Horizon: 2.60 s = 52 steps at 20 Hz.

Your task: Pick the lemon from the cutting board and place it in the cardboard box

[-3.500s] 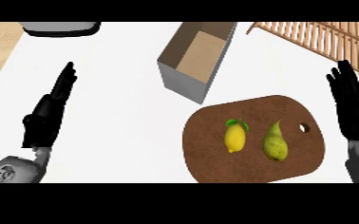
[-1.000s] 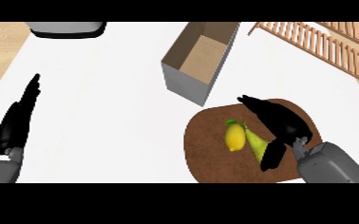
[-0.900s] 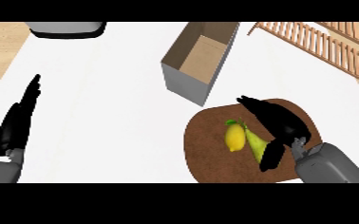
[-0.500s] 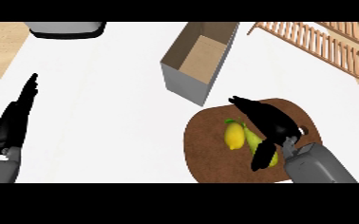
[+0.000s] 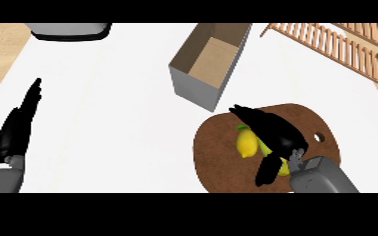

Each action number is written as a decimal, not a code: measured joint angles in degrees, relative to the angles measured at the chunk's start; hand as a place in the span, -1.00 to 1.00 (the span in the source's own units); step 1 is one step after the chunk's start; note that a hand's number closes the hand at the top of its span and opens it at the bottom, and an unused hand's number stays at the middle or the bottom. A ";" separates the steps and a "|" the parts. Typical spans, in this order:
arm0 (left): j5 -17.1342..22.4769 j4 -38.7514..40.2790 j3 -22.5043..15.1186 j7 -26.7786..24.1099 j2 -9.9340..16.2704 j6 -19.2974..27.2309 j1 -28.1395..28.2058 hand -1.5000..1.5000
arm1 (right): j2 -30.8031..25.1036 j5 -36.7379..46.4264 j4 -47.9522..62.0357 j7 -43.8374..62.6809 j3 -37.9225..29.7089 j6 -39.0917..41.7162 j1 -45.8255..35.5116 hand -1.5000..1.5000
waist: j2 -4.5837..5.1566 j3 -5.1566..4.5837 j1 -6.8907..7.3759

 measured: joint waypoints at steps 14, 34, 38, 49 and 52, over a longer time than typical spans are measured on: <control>-2.42 -3.07 3.31 1.61 -1.58 -2.46 1.08 0.00 | 5.02 10.60 7.55 2.38 0.38 -1.55 -0.80 1.00 | -0.13 -0.12 0.17; -4.55 -2.95 3.15 1.05 -3.79 -3.63 -0.20 0.00 | -15.40 13.31 36.34 -42.06 -17.58 -23.96 -16.14 1.00 | 0.85 0.19 2.05; -4.46 -2.46 3.59 1.00 -3.69 -3.96 -0.58 0.00 | -17.65 11.45 43.32 -50.06 -22.32 -28.02 -21.81 1.00 | 0.79 0.16 1.97; -5.79 -1.64 4.10 1.69 -4.52 -3.53 -1.32 0.00 | -14.35 6.43 48.91 -61.81 -26.60 -26.54 -35.01 1.00 | 0.30 0.03 1.05; -5.42 -2.24 4.81 1.94 -3.86 -4.36 -1.17 0.00 | -11.28 5.20 49.10 -59.41 -26.56 -23.28 -38.38 1.00 | 0.20 0.01 1.00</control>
